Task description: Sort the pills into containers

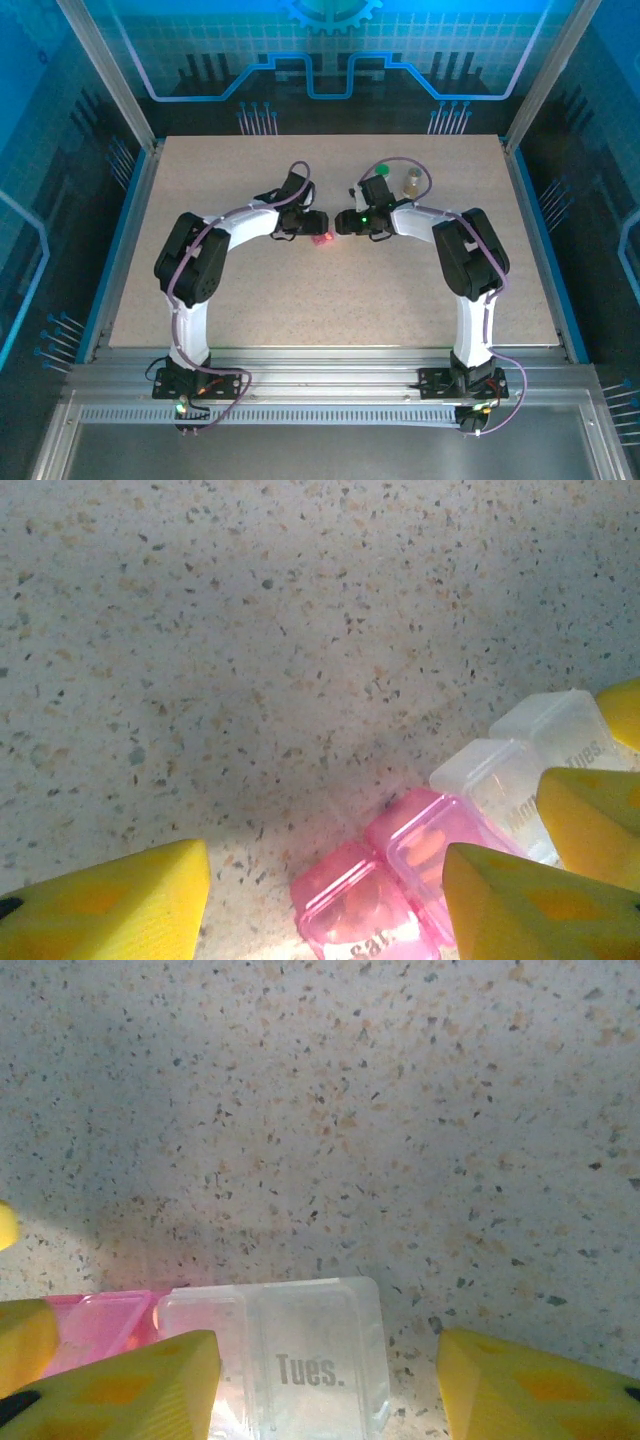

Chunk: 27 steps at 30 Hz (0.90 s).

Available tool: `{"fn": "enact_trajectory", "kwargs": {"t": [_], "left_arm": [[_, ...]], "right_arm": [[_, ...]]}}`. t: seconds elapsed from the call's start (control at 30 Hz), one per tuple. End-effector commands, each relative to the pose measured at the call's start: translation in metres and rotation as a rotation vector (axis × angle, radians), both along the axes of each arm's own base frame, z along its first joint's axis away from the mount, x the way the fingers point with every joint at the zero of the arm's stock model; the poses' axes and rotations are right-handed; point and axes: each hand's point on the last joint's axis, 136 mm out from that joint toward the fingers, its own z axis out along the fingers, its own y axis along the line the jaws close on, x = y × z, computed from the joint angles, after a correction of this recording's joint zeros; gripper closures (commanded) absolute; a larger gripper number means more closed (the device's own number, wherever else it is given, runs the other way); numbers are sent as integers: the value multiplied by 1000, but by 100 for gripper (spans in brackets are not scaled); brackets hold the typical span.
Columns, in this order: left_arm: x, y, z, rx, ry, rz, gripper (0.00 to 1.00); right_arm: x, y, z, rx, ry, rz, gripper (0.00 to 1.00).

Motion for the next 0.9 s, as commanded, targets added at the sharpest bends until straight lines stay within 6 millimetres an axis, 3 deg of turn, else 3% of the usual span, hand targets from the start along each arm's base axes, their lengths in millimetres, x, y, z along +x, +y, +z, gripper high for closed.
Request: {"fn": "enact_trajectory", "kwargs": {"t": [0.0, 0.43, 0.87], "left_arm": [[-8, -2, 9, -7, -10, -26, 35], [-21, -15, -14, 1, 54, -72, 36], [-30, -9, -58, 58, 133, -88, 36]], "right_arm": [[2, -6, -6, -24, 12, -4, 40], [-1, -4, -11, 1, 35, -3, 40], [3, -7, -15, 24, 55, -18, 41]]}}
